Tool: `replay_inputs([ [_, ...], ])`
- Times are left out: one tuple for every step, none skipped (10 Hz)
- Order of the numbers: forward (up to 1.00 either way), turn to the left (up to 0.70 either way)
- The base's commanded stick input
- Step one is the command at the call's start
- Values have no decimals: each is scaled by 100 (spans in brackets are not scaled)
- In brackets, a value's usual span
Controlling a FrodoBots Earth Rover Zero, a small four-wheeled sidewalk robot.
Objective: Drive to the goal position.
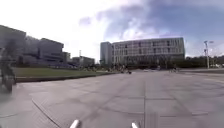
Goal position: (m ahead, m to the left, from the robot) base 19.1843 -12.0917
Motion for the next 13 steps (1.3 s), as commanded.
replay_inputs([
  [100, -29],
  [100, -29],
  [100, -29],
  [100, -29],
  [100, -29],
  [100, -29],
  [100, -29],
  [100, -29],
  [100, -29],
  [100, -29],
  [100, -29],
  [100, -29],
  [100, -29],
])
